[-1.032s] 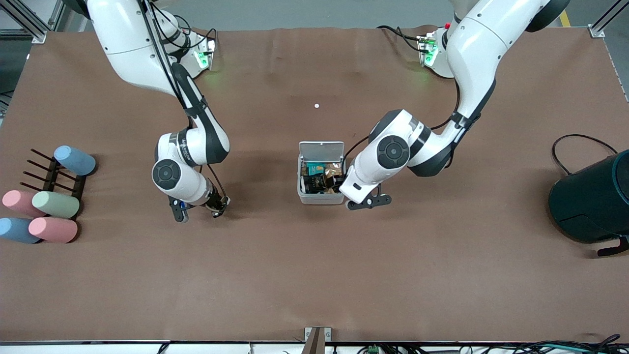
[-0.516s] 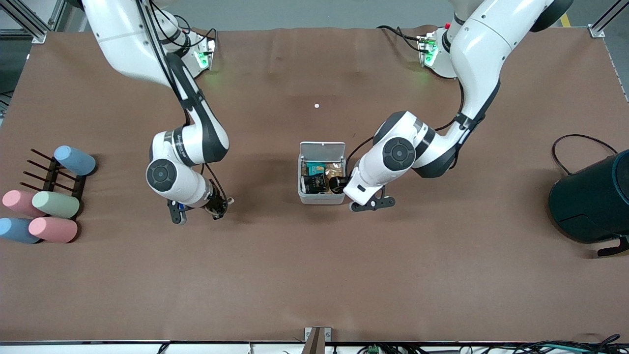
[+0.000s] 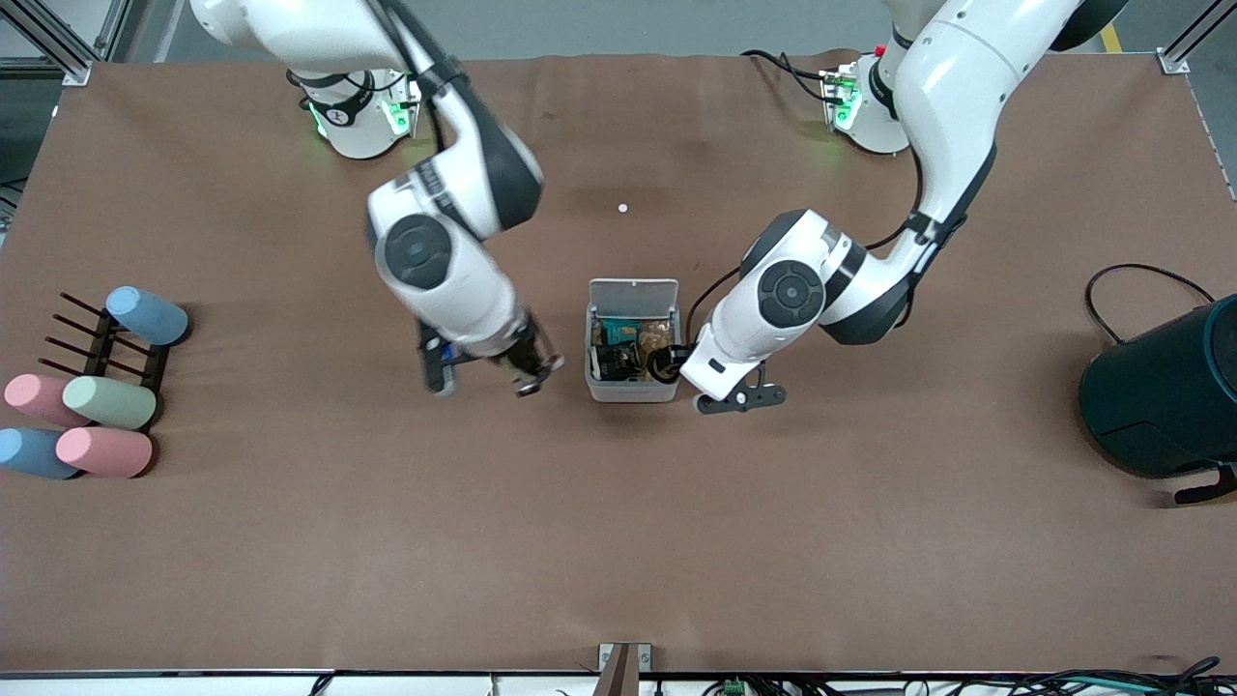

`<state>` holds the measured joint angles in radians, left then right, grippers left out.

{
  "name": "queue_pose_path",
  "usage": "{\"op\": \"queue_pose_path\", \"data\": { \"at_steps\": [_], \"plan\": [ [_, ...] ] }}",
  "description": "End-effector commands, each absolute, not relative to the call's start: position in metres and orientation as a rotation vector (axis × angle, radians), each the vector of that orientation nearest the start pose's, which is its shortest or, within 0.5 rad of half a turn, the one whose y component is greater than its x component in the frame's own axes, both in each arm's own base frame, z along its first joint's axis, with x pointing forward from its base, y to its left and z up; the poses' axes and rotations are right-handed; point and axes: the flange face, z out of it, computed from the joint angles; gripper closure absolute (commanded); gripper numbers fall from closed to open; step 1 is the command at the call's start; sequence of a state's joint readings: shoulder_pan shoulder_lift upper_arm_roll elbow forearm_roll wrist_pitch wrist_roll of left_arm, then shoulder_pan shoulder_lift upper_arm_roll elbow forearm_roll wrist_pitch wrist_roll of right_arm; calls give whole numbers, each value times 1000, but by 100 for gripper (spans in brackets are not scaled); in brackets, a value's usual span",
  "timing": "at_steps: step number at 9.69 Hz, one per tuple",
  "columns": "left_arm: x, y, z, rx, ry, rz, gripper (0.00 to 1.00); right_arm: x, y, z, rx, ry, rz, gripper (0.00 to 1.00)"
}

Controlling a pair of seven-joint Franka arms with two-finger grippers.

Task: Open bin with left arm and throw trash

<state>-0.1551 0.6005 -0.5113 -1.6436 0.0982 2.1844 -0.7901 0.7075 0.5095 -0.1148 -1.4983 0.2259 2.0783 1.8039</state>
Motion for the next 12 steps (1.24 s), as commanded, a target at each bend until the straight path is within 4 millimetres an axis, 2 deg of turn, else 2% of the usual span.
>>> {"op": "queue_pose_path", "data": {
  "at_steps": [1,3,4,6,7,8,10,11,12],
  "plan": [
    [553,-382,318,-3256,-254,177,0,556,450,384,-2377,1771,118,99],
    [555,-381,321,-3257,-266,170,0,545,467,373,-2380,1763,113,98],
    [560,-373,339,-3261,-262,128,0,543,472,369,-2380,1750,105,98],
    [588,-317,374,-3228,-392,92,0,544,473,366,-2375,1745,94,96],
    [609,-284,389,-3224,-476,55,0,545,475,359,-2382,1747,93,95],
    [621,-254,412,-3214,-440,42,0,542,485,362,-2370,1708,70,94],
    [642,-186,460,-3198,-262,88,0,543,490,351,-2405,1637,-25,93],
    [648,-152,486,-3195,-140,105,0,540,497,349,-2429,1584,-76,93],
    [652,-122,502,-3195,-25,107,0,534,502,344,-2498,1483,-116,93]
  ]
}}
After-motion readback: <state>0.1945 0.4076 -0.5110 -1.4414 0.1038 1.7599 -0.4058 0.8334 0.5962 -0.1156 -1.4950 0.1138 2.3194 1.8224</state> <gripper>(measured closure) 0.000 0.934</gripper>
